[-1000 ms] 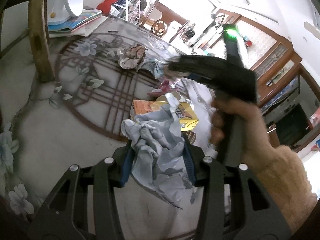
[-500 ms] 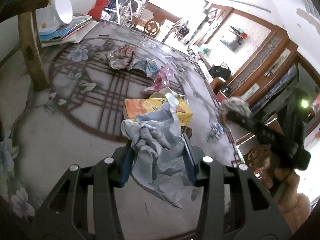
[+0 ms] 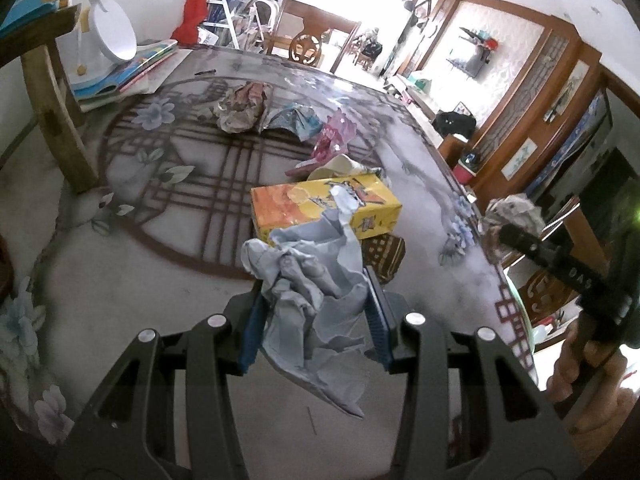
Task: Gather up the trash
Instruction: 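Carry the cloth and paper bag to the red bucket and open both tools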
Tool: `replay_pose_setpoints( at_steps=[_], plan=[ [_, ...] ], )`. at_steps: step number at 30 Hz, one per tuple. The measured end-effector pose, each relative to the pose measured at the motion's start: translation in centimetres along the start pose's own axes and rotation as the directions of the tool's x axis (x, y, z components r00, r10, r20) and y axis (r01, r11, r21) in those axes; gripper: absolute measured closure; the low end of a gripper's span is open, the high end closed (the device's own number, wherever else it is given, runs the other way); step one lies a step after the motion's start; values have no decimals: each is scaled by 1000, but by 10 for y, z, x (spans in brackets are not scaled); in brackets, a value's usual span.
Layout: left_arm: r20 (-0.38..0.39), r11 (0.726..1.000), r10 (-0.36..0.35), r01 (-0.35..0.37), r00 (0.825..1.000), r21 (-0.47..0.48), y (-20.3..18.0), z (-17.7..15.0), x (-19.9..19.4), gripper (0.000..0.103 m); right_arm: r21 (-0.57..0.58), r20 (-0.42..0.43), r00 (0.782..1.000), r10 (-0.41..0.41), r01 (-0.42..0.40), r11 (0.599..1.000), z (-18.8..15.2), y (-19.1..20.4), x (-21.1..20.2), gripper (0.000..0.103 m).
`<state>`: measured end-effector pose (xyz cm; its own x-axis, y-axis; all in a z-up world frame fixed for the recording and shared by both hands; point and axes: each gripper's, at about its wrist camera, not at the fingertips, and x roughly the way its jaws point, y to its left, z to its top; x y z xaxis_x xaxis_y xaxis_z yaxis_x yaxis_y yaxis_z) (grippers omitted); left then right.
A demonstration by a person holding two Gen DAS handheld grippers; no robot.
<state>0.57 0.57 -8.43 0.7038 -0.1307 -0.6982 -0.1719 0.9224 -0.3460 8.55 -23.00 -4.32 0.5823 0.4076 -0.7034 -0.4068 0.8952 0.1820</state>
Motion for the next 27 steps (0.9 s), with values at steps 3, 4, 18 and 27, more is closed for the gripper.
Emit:
replay_pose_setpoints(
  at_steps=[3,4,18,27],
  plan=[
    [-12,1000,1,0,1000,20,-5,-3,6,60,-15,9,1000,-21,21,1000,-2,-5,-4,67],
    [-15,1000,2,-2,1000,25,-6,-4,7,60,-20,10,1000,-29,29,999,-3,-7,-5,67],
    [-59,998,-1,5,998,65,-20,-16,22,60,34,33,987,-160,158,987,-18,-66,-32,66],
    [-54,991,37,-30,998,134,-35,-27,28,60,107,15,977,-215,212,971,-29,-102,-48,66]
  ],
)
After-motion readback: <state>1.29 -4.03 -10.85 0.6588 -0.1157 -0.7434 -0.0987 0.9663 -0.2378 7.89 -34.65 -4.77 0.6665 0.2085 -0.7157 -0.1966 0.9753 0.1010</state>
